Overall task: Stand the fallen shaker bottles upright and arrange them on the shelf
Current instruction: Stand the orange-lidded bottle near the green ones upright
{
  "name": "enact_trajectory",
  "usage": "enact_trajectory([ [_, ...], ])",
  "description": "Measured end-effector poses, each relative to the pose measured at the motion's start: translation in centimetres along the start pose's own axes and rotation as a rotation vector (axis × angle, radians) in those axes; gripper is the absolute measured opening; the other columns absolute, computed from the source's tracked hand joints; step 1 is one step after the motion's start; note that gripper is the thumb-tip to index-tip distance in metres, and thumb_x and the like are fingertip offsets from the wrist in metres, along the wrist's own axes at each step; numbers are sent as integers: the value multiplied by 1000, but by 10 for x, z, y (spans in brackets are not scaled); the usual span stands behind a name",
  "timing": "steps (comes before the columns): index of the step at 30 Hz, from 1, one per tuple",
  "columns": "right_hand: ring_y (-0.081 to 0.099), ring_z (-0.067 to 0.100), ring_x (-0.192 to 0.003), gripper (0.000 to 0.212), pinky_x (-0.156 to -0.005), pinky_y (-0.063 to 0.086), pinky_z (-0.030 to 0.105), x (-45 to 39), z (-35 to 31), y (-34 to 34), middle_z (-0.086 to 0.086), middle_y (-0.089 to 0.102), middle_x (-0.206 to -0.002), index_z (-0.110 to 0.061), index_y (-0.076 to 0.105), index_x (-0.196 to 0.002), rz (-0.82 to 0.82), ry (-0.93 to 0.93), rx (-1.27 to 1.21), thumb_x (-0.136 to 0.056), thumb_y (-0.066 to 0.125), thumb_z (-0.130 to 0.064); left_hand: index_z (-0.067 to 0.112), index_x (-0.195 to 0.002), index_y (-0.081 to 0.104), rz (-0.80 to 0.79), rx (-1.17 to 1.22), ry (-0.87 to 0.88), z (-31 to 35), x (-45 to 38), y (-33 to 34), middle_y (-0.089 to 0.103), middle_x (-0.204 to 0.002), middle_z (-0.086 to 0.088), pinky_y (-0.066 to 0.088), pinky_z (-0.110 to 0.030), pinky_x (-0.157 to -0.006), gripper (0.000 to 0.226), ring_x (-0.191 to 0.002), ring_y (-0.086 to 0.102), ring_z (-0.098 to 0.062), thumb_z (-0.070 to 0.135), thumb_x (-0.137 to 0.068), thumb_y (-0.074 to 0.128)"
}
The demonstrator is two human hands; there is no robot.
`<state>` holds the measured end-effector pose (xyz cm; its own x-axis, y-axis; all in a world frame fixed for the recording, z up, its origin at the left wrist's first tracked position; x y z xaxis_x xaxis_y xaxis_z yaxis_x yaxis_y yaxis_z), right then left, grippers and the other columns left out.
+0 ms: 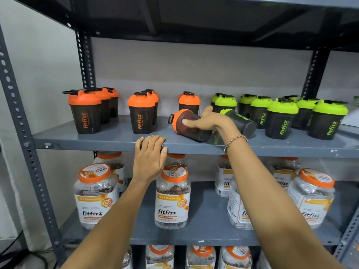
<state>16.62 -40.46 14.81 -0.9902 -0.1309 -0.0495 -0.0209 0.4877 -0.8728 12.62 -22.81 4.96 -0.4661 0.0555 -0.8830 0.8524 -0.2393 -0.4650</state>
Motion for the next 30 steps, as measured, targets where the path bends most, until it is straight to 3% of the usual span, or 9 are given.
enact_trajectory([
  [2, 48, 34, -127, 83, -97, 48, 44, 1, 3, -5, 15, 34, -152, -1, 27, -145, -14, 1, -83, -89, 56, -55, 10, -117, 61, -9, 2, -2, 0, 0, 1, 62, -118, -9, 24, -43, -106, 42, -111, 54, -27, 34, -95, 33],
  [3, 57, 30, -113, 63, -87, 51, 40, -1, 6, -6, 16, 49, -139, -3, 45, -128, -26, 4, -122, -89, 59, -51, 10, -117, 61, -11, 3, -2, 0, 1, 0, 62, -118, -9, 24, -43, -106, 42, -111, 54, -27, 34, -95, 33],
  [5, 60, 19, -85, 38, -67, 48, 29, -6, 11, -5, 11, 61, -112, -9, 55, -94, -63, 11, -177, -86, 66, -45, 10, -117, 60, -10, 7, -2, 1, 1, 0, 62, -118, -9, 24, -43, -106, 42, -111, 54, -27, 34, -95, 34],
  [9, 57, 17, -85, 51, -71, 48, 28, -14, 18, 2, 7, 61, -106, -15, 56, -105, -121, 55, -226, -73, 75, -49, 10, -116, 60, 0, 2, 3, 2, 0, -2, 61, -117, -9, 25, -43, -106, 40, -111, 52, -25, 33, -95, 35],
  [12, 61, 20, -87, 51, -73, 53, 29, -13, 17, 5, 9, 63, -107, -13, 58, -108, -161, 55, -265, -70, 79, -38, 10, -116, 60, -4, -1, 3, 1, 0, -1, 61, -117, -9, 26, -43, -105, 40, -110, 52, -25, 33, -95, 35],
  [16, 65, 25, -89, 52, -74, 58, 35, -18, 20, 6, 12, 64, -101, -7, 58, -104, -40, 15, -395, -65, 84, -31, 10, -117, 60, -11, -7, 3, 1, -1, -1, 61, -118, -8, 26, -44, -106, 40, -111, 51, -24, 33, -95, 35],
  [19, 67, 24, -96, 70, -81, 59, 38, -22, 25, 17, 15, 67, -108, -1, 55, -119, 13, -44, -765, -65, 86, -34, 10, -117, 60, -16, -11, 1, -1, 0, 0, 61, -118, -8, 25, -43, -107, 40, -112, 51, -24, 34, -96, 35],
  [24, 63, 29, -110, 56, -90, 53, 44, -27, 16, 34, 16, 64, -122, -13, 49, -132, -112, -111, -1392, -83, 68, -32, 10, -115, 61, 1, -6, 2, 1, 0, -1, 62, -117, -8, 24, -42, -106, 40, -111, 52, -24, 34, -95, 36],
  [30, 64, 30, -107, 57, -92, 53, 50, -30, 7, 48, 17, 65, -116, -3, 49, -132, -105, -168, -1345, -82, 72, -18, 10, -116, 61, 32, -8, 20, 0, 0, -2, 62, -117, -7, 24, -42, -106, 39, -111, 50, -22, 33, -94, 37],
])
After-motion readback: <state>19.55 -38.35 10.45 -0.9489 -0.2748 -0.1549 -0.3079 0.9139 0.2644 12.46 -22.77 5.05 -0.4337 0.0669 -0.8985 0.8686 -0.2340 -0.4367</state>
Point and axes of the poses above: each hand's wrist, its own x-axis away from the middle knuckle, its own y-axis out of the palm, z = x × y, the point moved 8 cm from there along -x, towards the middle knuckle
